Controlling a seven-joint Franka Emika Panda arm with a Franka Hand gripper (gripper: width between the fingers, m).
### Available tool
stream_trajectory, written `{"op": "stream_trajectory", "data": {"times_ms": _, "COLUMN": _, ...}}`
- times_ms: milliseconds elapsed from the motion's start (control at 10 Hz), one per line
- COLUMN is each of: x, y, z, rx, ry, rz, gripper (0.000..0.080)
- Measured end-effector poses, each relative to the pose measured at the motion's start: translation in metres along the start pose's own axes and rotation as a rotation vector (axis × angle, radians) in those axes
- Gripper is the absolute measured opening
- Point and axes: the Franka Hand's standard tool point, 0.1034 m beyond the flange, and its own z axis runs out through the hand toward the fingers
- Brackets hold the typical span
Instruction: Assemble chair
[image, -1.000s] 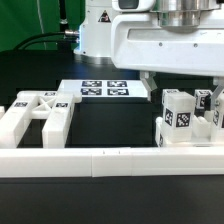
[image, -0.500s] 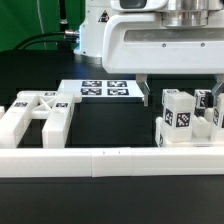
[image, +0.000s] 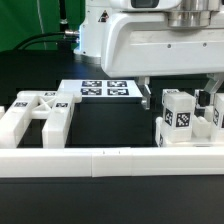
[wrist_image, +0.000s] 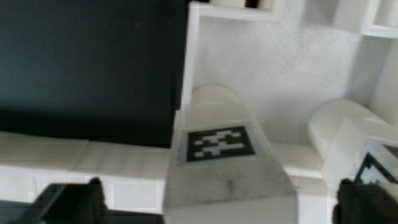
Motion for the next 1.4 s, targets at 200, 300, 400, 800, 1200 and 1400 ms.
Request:
{"op": "stream_trajectory", "data": {"times_ms": 200, "x": 0.0000, "y": 0.0001, "z": 0.0000, "rx": 0.000, "ry": 0.000, "rz": 0.003, "gripper": 0.0389}}
{"op": "stream_trajectory", "data": {"times_ms": 300, "x": 0.0000, "y": 0.0002, "z": 0.0000, "rx": 0.000, "ry": 0.000, "rz": 0.003, "gripper": 0.0284}}
{"op": "stream_trajectory", "data": {"times_ms": 400, "x": 0.0000, "y": 0.0001, "z": 0.0000, "rx": 0.000, "ry": 0.000, "rz": 0.024, "gripper": 0.0284}}
{"op": "stream_trajectory", "data": {"times_ms": 800, "x": 0.0001, "y": -0.0004, "z": 0.0006, "rx": 0.008, "ry": 0.001, "rz": 0.291, "gripper": 0.0285}}
{"op": "stream_trajectory", "data": {"times_ms": 1200, "x": 0.0005, "y": -0.0003, "z": 0.0011, "rx": 0.017, "ry": 0.003, "rz": 0.727, "gripper": 0.0285}}
{"op": "stream_trajectory", "data": {"times_ms": 1400, "x": 0.0005, "y": -0.0026, "z": 0.0016, "rx": 0.005, "ry": 0.007, "rz": 0.954, "gripper": 0.0285}}
